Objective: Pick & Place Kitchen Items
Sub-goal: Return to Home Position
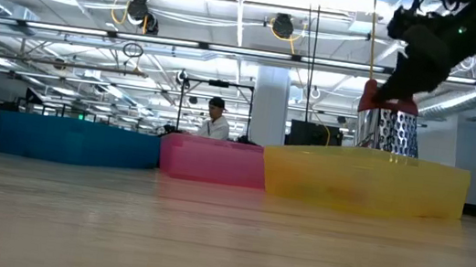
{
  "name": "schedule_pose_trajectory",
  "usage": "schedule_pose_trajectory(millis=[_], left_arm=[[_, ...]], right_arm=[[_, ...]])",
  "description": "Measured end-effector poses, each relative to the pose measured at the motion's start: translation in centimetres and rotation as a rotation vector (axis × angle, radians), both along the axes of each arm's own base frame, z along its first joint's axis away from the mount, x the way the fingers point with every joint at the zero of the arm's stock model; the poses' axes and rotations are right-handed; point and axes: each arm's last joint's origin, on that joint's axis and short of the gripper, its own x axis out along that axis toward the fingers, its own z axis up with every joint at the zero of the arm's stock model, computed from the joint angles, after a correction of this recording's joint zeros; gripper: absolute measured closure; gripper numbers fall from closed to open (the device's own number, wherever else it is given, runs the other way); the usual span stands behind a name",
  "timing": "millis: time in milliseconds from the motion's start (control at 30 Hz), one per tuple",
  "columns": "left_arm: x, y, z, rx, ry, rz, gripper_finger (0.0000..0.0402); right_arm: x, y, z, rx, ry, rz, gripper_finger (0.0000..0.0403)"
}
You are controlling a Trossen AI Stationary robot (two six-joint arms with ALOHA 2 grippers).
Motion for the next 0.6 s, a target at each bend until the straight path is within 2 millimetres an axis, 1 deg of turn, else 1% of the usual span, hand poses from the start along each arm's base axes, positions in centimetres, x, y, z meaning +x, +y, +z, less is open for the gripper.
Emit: schedule_pose_trajectory(millis=[200, 333, 433, 533, 600], left_arm=[[-4.7, 1.0, 2.3, 0.015, -0.028, 0.077, 0.0346], [-7.6, 1.4, 3.4, 0.055, -0.037, 0.053, 0.0346], [-9.4, 1.7, 4.1, 0.062, -0.062, 0.038, 0.0346], [-11.0, 2.2, 4.4, 0.062, -0.094, 0.049, 0.0346], [-12.2, 2.5, 3.9, 0.066, -0.106, 0.052, 0.0346]], right_arm=[[0.2, 0.0, 1.7, -0.067, -0.147, 0.055, 0.0400], [0.1, 0.2, 2.7, -0.090, -0.222, 0.132, 0.0401], [-0.1, 0.2, 3.2, -0.102, -0.264, 0.163, 0.0402], [-0.4, 0.2, 3.8, -0.139, -0.296, 0.177, 0.0401], [-0.5, 0.3, 4.1, -0.168, -0.318, 0.189, 0.0402]])
